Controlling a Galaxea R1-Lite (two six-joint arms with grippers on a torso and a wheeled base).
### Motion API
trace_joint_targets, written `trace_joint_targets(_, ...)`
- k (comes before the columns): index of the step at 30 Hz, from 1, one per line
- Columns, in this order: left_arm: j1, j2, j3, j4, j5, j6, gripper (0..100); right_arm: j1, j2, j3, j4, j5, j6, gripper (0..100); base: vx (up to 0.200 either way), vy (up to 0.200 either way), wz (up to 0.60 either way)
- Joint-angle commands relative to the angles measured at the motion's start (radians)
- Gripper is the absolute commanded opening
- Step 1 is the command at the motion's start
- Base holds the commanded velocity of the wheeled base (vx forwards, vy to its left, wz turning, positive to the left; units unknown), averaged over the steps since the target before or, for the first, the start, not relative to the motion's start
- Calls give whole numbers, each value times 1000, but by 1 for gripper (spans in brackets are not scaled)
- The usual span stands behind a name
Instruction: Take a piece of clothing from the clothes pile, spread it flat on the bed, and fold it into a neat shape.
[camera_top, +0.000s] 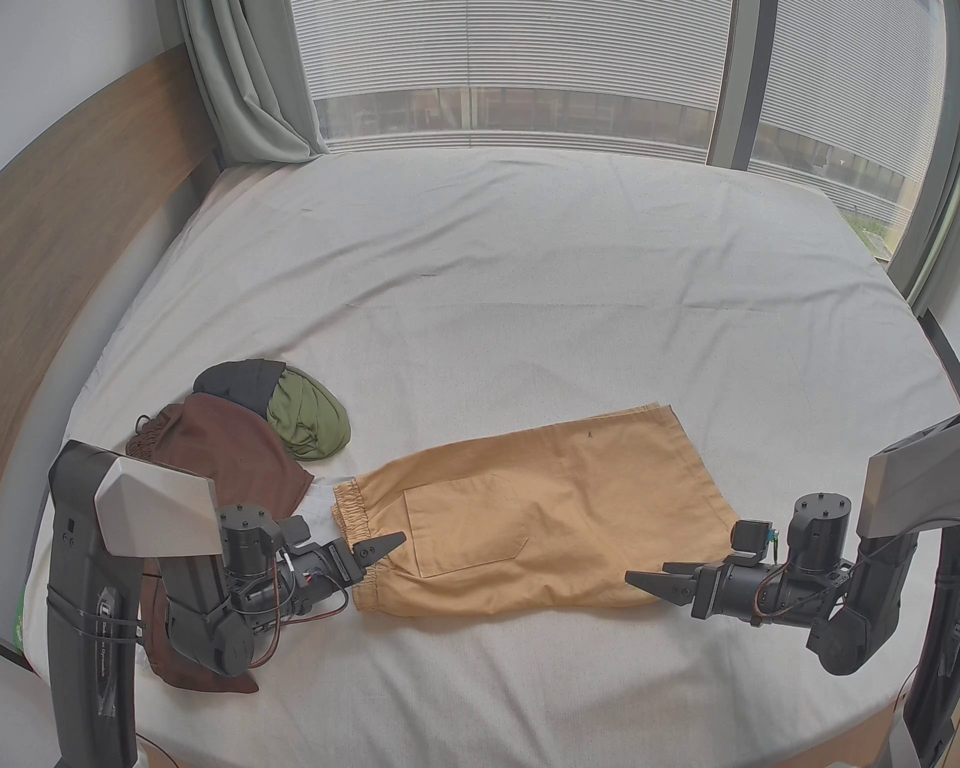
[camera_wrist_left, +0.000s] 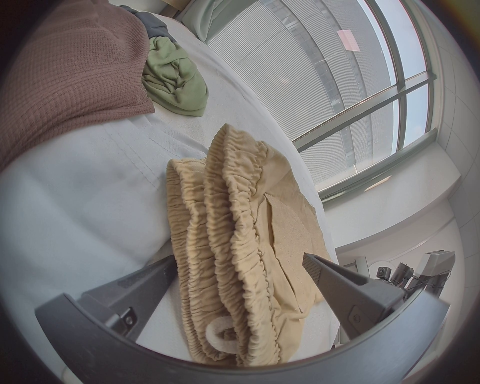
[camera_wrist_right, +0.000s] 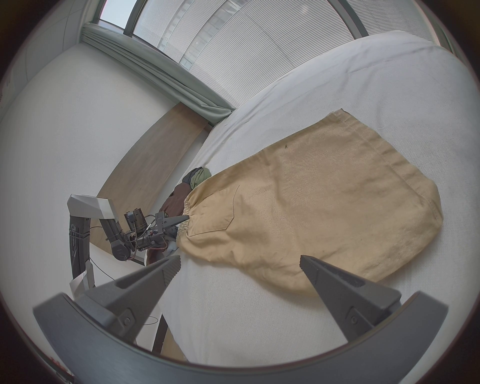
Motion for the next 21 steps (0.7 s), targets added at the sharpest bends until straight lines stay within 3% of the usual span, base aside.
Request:
trace_joint_targets(1, -1, 4, -3, -6, 0, 0, 100, 0, 5, 0, -1, 0, 0, 100, 0, 0, 0)
trace_joint_targets(2, -1, 4, -3, -6, 2, 0, 100, 0, 5, 0, -1, 0, 0, 100, 0, 0, 0)
trace_joint_targets(3, -1, 4, -3, -6, 2, 0, 0, 0, 5, 0, -1, 0, 1, 100, 0, 0, 0)
trace_joint_targets(21, 16, -52, 9, -6, -15, 0, 0, -7, 25, -14, -1, 0, -2, 100, 0, 0, 0)
